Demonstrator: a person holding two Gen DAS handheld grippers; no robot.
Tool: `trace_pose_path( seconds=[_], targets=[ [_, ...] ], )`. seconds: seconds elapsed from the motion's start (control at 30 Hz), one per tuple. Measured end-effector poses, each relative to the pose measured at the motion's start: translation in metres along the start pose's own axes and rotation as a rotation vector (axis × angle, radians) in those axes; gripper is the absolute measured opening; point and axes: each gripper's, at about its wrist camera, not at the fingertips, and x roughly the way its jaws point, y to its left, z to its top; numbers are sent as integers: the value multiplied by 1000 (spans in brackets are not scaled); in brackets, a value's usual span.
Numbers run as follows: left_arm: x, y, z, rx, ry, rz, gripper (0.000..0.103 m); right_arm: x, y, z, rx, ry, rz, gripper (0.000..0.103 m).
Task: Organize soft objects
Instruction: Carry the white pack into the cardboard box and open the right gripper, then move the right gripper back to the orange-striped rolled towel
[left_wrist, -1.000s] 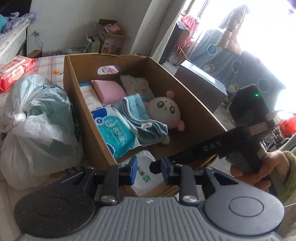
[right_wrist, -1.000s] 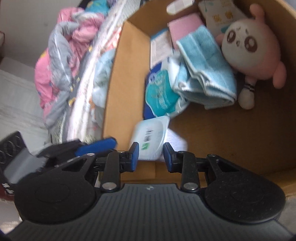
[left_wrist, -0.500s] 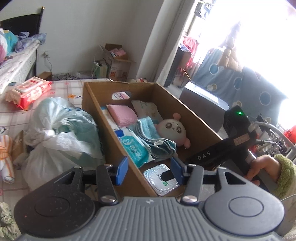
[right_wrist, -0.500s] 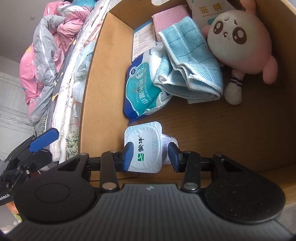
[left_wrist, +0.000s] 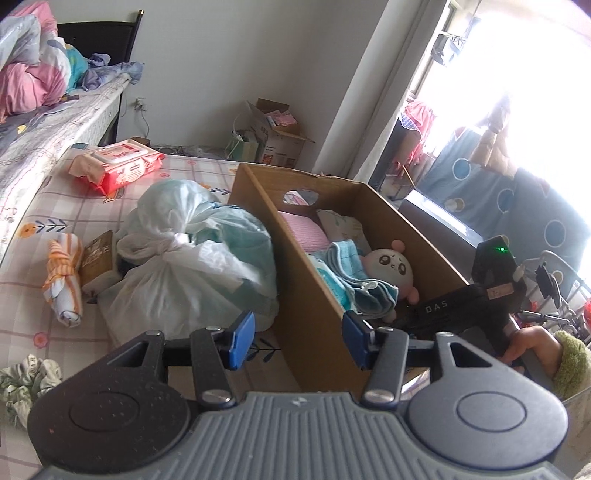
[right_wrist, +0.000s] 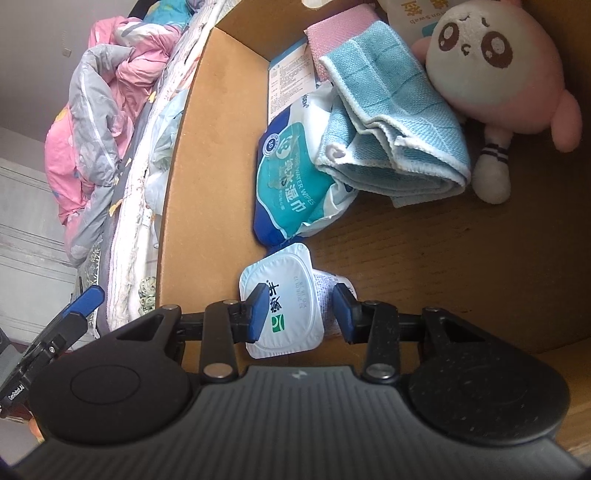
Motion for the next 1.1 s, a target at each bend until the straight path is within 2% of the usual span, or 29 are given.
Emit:
trace_pose_path(
  seconds=[0.1,0.23,0.33,0.53,0.63,0.73,0.83,1.1],
  targets=[
    [-6,7,-6,-4,-11,28,60,-1,2,-1,-6,-21,-4,41],
    [-14,18,-15,-2,-9,85,71,-9,14,-3,-31,-81,-61,60],
    [-23,30,-26,-2,-4,132,80,-22,27,-4,-73,-154,-119,70],
    [-37,56,-43,-38,28,227,83,-54,62,-6,-164,-308,-160,73],
    [-42,68,-46,-57,24,265,84,-62,86,-10,-209,-374,-126,76],
    [-46,79,-48,-62,22,294,84,-56,107,-12,-230,-393,-60,76],
    [-48,85,-49,-50,25,331,84,-37,130,-11,-255,-363,3,76],
    [-56,105,-47,-76,15,365,84,25,189,-15,-297,-269,124,76]
  ],
)
